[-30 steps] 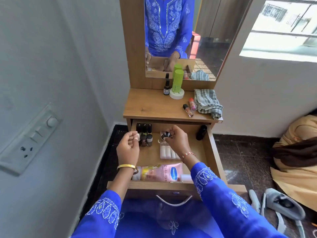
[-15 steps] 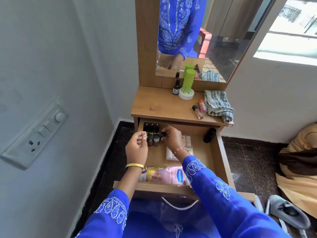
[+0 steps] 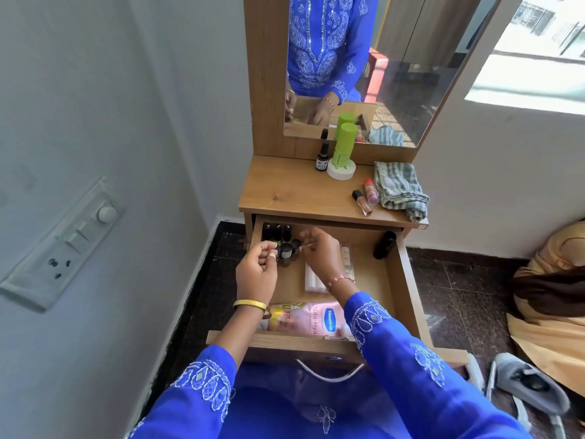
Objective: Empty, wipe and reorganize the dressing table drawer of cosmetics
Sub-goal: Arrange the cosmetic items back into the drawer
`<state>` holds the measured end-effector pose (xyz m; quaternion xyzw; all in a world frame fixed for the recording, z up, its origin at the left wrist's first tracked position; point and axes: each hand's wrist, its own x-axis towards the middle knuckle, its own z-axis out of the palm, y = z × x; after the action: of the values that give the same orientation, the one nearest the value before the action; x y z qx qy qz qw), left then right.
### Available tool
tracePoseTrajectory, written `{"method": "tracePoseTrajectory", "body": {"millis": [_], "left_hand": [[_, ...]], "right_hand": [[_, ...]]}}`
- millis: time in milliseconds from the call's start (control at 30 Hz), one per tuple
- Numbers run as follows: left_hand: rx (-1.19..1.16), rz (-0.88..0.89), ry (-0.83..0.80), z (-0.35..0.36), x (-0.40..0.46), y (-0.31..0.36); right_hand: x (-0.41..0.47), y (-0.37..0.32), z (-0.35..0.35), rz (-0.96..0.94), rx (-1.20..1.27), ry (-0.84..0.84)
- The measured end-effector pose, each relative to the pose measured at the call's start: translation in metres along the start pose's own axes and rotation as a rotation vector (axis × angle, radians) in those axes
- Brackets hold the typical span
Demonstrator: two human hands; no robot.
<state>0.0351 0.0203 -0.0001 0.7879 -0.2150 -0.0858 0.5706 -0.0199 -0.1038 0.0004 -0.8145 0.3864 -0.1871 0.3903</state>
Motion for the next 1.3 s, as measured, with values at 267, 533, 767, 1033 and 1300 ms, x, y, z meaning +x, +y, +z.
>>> {"method": "tracePoseTrajectory", "body": {"millis": [267,533,767,1033,1300], "left_hand": [[-0.045,0.079,-0.116,0.020,0.001,0.025],[-0.128,0.090,-0.191,0.052,0.017,0.069],[-0.203,-0.068,-0.293,0.068,0.026,0.080],[-0.349,-0.274,-0.294,0.076,0.040,0.085],[-0.465,-0.362,-0.138,0.066,0.057,0.080]], "right_hand": [[0.003,-0.015,-0.072,-0.151,-0.065,0.412],[0.024,0.007,-0.100,0.162,-0.200,0.371],[0.027,0.007,-0.097,0.149,-0.184,0.391],[-0.002,-0.002,-0.079,-0.089,0.058,0.268],[0.036,-0.014,-0.093,-0.103,-0.039,0.181]]}}
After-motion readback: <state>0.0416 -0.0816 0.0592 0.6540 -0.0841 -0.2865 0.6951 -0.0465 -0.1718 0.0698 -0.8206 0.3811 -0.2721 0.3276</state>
